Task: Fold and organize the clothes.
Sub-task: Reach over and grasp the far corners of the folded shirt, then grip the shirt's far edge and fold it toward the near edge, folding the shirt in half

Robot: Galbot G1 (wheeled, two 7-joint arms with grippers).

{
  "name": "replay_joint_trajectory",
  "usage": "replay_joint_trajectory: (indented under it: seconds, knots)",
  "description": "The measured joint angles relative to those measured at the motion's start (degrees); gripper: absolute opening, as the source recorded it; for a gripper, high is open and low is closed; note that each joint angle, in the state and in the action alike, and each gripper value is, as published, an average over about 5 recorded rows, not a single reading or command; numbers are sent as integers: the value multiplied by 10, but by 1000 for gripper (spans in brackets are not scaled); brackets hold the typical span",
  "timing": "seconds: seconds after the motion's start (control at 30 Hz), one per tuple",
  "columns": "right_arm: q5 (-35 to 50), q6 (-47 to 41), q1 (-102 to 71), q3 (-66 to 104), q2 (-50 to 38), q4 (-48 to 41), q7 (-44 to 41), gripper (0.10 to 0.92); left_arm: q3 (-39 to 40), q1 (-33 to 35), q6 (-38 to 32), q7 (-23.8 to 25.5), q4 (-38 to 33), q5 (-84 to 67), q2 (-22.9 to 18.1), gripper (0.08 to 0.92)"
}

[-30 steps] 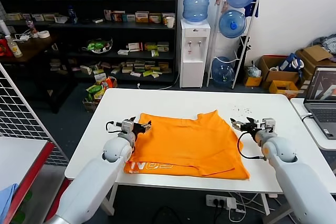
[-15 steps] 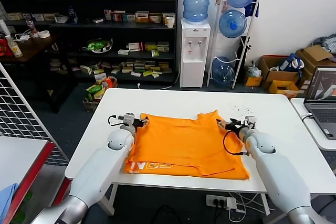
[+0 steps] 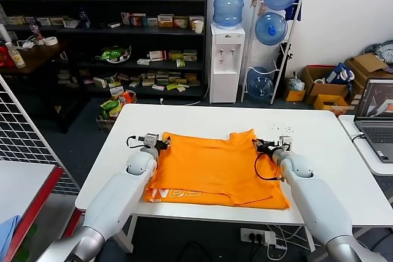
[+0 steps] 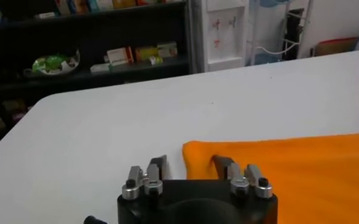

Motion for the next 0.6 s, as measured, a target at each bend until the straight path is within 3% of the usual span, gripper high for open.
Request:
replay_joint_trajectory:
  seconds: [0.17,0.43,0.6]
  knots:
    - [7,7,-5,-3,-2,9,2,134,-3,8,1,1,-11,-6,7,369]
    - [27,21,-24,1,-12,50,15,125,-8,33,2,-4,-54,-17,27,137]
    - [41,23,-48,7,-26,98,31,125,-11,57,5,-9,-102,-20,48,97]
